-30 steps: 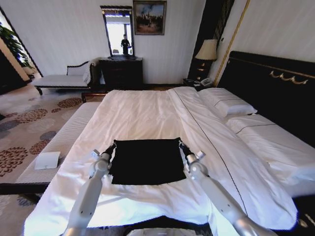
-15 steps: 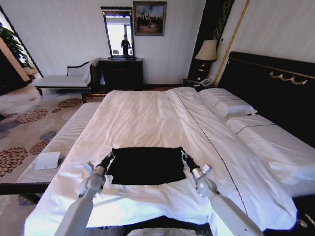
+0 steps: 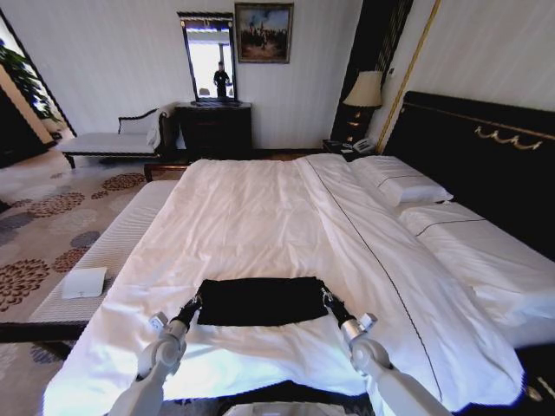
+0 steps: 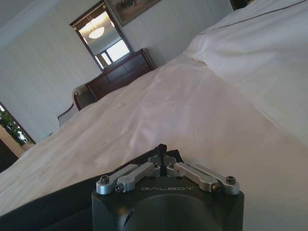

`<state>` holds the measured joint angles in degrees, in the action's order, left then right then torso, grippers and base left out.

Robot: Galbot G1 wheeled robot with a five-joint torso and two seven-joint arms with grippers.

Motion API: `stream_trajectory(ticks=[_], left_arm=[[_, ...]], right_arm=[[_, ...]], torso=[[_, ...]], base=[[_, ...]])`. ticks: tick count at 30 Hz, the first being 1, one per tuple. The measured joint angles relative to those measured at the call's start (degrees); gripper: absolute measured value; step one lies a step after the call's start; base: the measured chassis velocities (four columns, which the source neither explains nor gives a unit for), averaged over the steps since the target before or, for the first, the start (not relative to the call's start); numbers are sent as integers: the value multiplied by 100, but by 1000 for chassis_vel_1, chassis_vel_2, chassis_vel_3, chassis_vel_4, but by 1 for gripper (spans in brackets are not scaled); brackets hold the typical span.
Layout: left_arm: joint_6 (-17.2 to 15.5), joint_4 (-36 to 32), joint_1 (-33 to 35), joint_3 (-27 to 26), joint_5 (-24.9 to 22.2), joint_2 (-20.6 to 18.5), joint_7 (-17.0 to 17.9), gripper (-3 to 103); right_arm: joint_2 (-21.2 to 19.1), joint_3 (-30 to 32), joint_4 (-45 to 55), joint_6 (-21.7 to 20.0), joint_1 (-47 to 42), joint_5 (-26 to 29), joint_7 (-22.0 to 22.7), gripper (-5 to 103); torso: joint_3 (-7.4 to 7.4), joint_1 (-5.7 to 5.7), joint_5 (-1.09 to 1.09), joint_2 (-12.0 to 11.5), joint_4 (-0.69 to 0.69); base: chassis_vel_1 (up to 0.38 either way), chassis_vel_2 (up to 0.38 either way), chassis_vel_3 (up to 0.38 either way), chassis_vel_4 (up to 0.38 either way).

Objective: Fold the clothes on the bed.

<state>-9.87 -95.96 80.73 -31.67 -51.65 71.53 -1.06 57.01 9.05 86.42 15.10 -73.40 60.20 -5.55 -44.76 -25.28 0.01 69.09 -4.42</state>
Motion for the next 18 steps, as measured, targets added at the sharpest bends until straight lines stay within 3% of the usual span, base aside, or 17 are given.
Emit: stream_trajectory(ticks=[6,8,10,11,14,15,17,18], left_arm=[[2,-43,66,-28,50,-12,35,-2],[4,-97,60,-48,97,3,146,2],[6,-365,134,-114,194,-2,220,13],[6,-365,134,-114,194,-2,220,13],[14,-1050,359,-349,440,-126,391,29],[14,-1050,359,-349,440,-126,391,29],[-29,-1410,421,-543,559,-235,576,39],[-110,-1529,393,-605,617,-288,721,39]], right_arm=[[-34,5,69,-39,-70,-88,56,1],[-27,2,88,-56,-50,-150,161,-1],[-54,54,277,-81,-50,-195,308,9],[-54,54,277,-81,-50,-195,308,9],[-208,236,910,-197,-131,-291,938,19],[-208,236,910,-197,-131,-291,938,19],[-361,343,1366,-479,-129,-303,1555,30],[-431,357,1504,-653,-66,-281,1818,35]], torso=[[0,1,-1,0,0],[0,0,-1,0,0],[0,0,0,-1,0],[0,0,0,-1,0],[0,0,0,-1,0],[0,0,0,-1,0],[0,1,-1,0,0],[0,1,-1,0,0]], base=[[0,0,0,0],[0,0,0,0],[0,0,0,0],[0,0,0,0],[0,0,0,0],[0,0,0,0],[0,0,0,0],[0,0,0,0]])
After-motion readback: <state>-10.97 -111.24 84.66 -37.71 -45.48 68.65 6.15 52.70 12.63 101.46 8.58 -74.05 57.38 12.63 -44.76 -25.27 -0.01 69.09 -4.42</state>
